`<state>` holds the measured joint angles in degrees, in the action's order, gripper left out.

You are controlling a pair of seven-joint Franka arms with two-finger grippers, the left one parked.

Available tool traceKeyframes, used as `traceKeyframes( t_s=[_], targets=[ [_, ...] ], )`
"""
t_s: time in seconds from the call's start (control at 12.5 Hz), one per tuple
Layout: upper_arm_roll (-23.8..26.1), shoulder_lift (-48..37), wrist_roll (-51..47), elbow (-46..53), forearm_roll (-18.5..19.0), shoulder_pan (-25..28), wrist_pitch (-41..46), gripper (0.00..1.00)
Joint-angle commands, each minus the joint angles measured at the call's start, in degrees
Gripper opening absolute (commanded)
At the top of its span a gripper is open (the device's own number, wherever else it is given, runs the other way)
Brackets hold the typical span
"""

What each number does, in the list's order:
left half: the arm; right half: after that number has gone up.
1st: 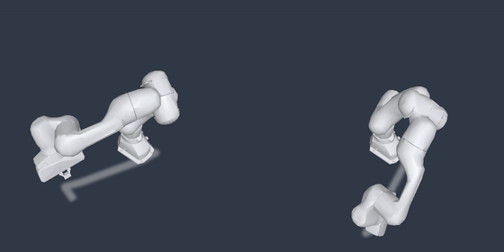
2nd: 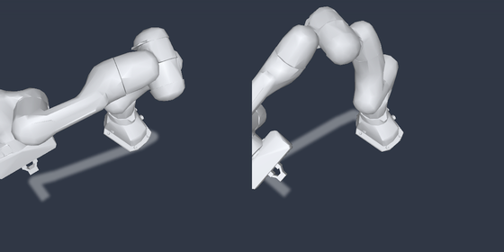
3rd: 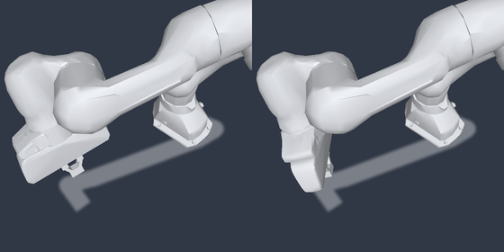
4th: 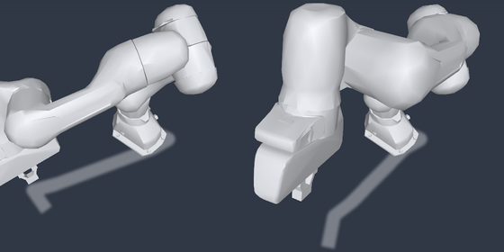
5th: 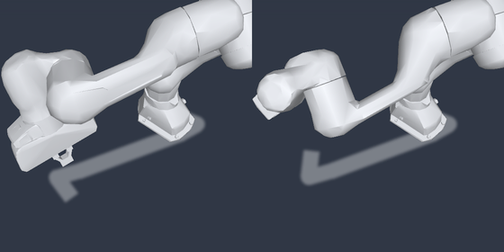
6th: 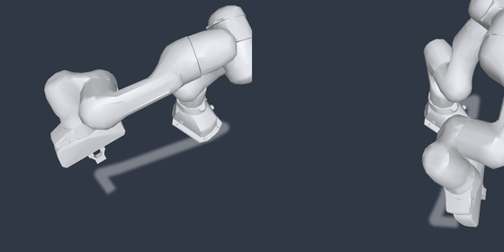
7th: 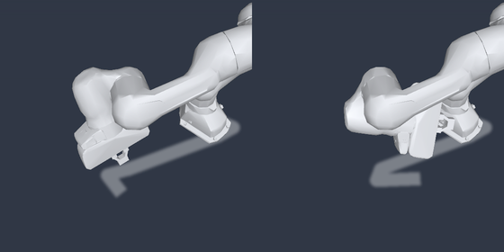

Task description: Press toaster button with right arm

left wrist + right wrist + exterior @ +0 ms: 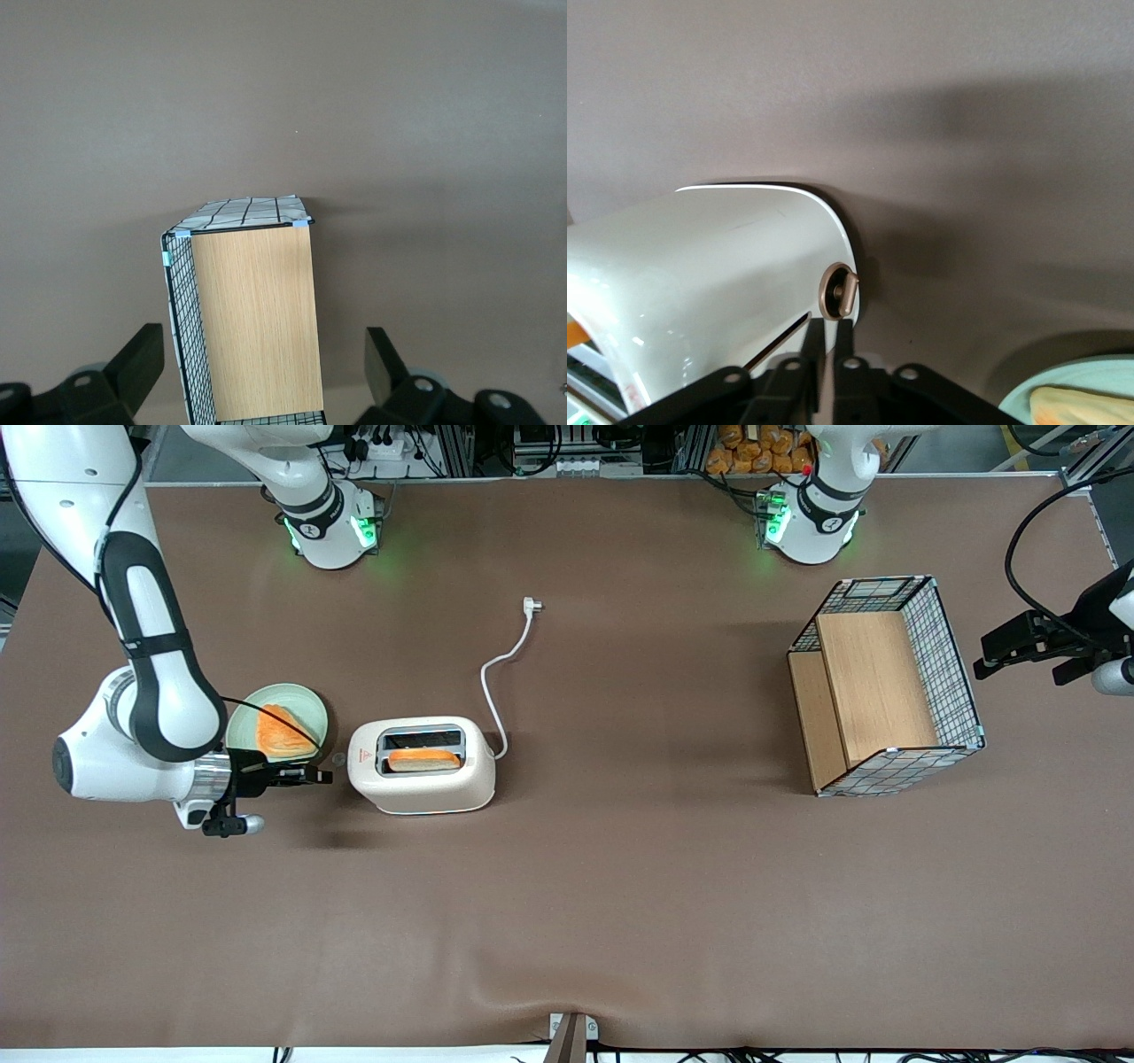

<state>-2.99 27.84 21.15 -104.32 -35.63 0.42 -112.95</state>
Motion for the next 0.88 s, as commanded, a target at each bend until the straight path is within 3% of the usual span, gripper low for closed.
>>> traceKeyframes(
  t_s=[0.0,0.16,0.4,0.8],
  targets=[
    [0.44,1.34,0.56,2.45,1.09,-0.94,1.41,1.0],
    [0.18,1.26,0.48,3.41,1.18,-1.82,3.16,1.0],
    [-0.96,1.08,0.3,5.87,6.01,-2.43,3.88,1.0],
    [-4.04,0.38,0.47,14.57,7.67,-3.76,14.32,1.0]
  ],
)
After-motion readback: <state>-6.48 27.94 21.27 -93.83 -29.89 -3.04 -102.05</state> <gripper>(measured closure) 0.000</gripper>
